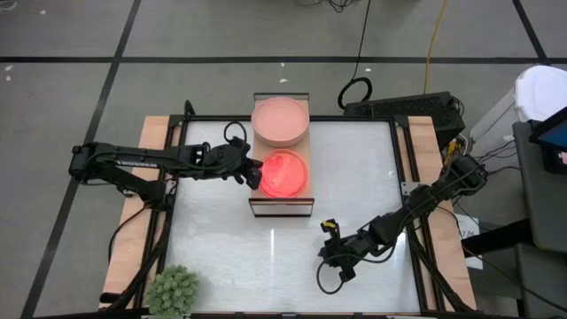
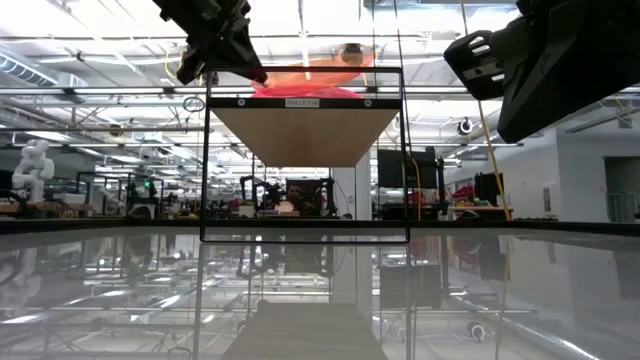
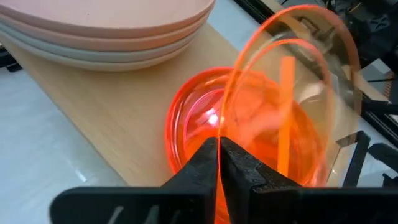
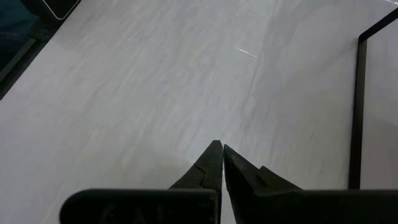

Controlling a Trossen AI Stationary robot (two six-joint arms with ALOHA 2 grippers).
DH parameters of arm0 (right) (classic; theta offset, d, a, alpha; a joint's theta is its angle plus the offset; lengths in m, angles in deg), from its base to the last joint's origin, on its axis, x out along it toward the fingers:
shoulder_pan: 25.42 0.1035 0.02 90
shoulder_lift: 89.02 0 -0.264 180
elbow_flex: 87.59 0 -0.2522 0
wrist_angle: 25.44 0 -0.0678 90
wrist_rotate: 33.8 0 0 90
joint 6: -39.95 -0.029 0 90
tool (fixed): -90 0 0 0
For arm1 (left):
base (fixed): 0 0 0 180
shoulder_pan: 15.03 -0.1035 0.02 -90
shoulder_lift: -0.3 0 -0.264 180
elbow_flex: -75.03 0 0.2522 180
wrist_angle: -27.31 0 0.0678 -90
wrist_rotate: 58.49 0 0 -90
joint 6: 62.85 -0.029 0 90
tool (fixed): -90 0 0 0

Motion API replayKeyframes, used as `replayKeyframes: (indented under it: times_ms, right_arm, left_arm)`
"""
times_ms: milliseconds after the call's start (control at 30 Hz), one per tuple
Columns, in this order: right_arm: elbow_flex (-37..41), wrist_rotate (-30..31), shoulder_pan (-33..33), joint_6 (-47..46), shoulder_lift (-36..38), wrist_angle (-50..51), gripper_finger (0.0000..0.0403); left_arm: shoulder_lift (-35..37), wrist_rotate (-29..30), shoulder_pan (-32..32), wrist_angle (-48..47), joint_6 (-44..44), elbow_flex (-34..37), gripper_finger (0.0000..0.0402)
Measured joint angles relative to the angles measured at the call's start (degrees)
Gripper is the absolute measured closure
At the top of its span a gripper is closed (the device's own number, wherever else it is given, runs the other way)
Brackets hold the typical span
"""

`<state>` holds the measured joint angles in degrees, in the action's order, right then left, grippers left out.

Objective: Place and stack plates onto a shelf
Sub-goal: Stack the orange plate on top of the pink plate on the shelf

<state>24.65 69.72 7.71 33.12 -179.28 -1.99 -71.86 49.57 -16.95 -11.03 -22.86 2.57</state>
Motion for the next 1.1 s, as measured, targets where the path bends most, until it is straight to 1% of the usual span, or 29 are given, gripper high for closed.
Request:
replayKeyframes:
  times_ms: [133, 233, 533, 767, 933, 1100]
  right_arm:
    - [0.0, -0.02, 0.0, -0.01, 0.0, 0.0, 0.0403]
    - [0.0, -0.02, 0.0, -0.01, 0.0, 0.01, 0.0403]
    - [0.0, -0.04, 0.0, -0.02, 0.0, 0.02, 0.0403]
    - [0.0, -0.04, 0.0, -0.02, 0.0, 0.03, 0.0403]
    - [0.0, 0.0, 0.0, -0.02, 0.0, 0.04, 0.0403]
    - [0.0, 0.04, 0.0, 0.07, 0.0, 0.02, 0.0403]
  left_arm:
    - [0.02, 0.37, 0.0, 0.85, -0.26, 0.0, 0.0356]
    - [0.02, 0.44, 0.0, 0.78, -0.42, 0.0, 0.0343]
    - [0.09, 0.48, 0.33, 0.59, -1.45, 0.0, 0.034]
    - [0.09, 0.56, 1.32, -0.81, -9.94, 0.0, 0.0339]
    - [0.09, 0.59, 2.16, -1.08, -22.09, 0.0, 0.0338]
    - [0.09, 0.11, 2.64, -2.69, -25.14, 0.0, 0.0338]
